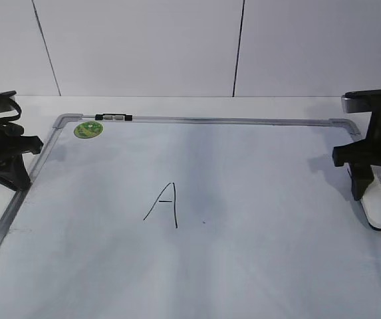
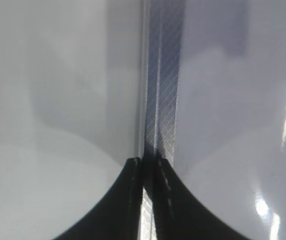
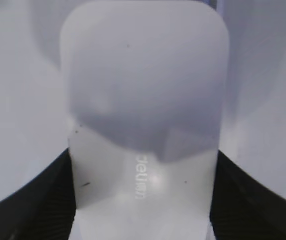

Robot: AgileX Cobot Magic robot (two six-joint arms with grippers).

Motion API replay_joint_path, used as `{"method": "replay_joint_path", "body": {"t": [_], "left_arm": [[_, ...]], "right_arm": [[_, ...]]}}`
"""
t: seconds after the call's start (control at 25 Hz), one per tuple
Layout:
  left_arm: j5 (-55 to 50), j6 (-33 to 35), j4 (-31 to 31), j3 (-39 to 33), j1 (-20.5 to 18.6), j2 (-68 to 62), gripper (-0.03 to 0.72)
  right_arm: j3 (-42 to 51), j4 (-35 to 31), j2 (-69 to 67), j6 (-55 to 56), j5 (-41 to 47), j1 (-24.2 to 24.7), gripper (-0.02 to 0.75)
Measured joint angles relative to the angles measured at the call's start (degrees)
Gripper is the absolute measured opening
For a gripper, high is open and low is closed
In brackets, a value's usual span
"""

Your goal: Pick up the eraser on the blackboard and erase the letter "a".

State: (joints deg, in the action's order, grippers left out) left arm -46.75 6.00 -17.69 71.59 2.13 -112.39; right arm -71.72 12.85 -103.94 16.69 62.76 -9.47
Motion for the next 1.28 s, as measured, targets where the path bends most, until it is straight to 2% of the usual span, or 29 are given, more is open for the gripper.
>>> {"method": "replay_joint_path", "body": {"t": [0.68, 1.28], "left_arm": [[0.00, 0.00, -0.10, 0.00, 0.00, -0.05, 0.044], [0.00, 0.00, -0.34, 0.00, 0.00, -0.05, 0.047]], "right_arm": [[0.00, -3.04, -2.67, -2.16, -1.60, 1.34, 0.529], [0.00, -1.60, -3.65, -2.38, -1.70, 1.34, 0.529]]}}
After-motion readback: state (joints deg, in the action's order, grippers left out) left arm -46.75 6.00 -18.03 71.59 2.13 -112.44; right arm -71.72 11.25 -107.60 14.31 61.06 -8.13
